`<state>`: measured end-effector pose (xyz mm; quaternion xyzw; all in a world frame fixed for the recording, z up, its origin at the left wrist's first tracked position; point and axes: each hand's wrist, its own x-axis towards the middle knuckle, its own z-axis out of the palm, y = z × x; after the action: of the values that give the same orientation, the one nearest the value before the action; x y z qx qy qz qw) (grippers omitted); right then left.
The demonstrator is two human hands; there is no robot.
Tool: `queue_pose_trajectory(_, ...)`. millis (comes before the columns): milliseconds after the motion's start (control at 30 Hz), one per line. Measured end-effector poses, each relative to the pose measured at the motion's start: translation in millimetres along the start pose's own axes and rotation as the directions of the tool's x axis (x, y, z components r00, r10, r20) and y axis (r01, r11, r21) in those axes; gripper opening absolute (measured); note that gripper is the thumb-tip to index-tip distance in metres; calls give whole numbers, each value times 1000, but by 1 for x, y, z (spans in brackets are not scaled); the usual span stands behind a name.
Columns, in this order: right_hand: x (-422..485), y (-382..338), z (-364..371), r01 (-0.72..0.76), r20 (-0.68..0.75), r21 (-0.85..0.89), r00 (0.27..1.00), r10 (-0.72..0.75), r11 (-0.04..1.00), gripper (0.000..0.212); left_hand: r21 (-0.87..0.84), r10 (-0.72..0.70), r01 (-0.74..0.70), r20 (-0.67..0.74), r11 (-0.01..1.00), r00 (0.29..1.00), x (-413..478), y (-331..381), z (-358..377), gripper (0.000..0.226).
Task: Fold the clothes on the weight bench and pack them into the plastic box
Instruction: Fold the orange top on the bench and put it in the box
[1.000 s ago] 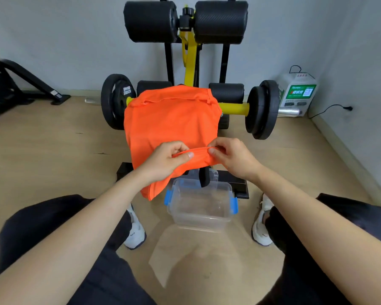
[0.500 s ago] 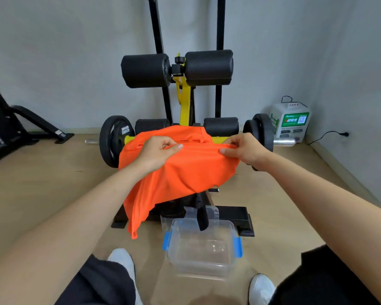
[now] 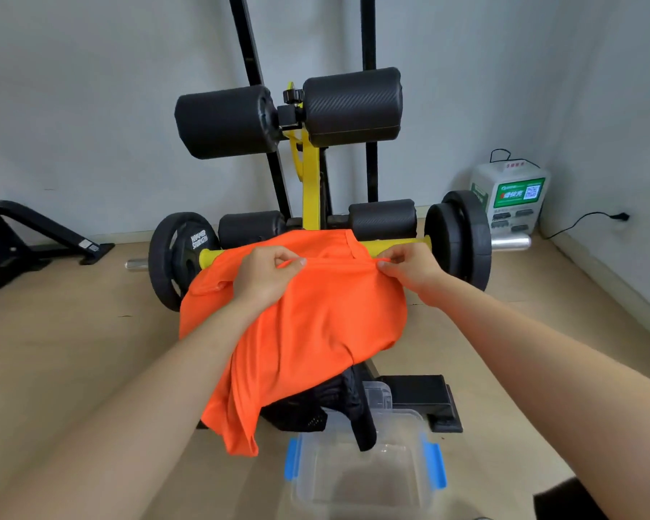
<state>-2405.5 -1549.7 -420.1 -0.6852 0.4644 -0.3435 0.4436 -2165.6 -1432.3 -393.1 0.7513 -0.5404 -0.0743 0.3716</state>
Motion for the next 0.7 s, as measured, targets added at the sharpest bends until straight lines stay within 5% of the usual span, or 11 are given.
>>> queue_pose_trajectory(167, 4, 6, 12, 16, -9, -169, 1000, -18, 985, 15, -16, 76, -75, 60, 997, 995, -14, -7, -9, 13)
queue_pose_trajectory(400, -41, -37, 41, 398, 15, -210, 915, -404, 893, 11, -10, 27, -26, 19, 1000, 999, -88, -9, -64, 12)
queue_pose_trajectory(567, -77, -55, 84, 696, 299, -245, 716, -631, 675, 16, 280, -193, 160, 95, 947, 977, -127, -20, -73, 41)
queue_pose_trajectory(700, -88, -60, 107, 795, 420, -218, 600, -681, 566, 20, 509, -351, 228, 158, 830, 923, -143, -29, -73, 60)
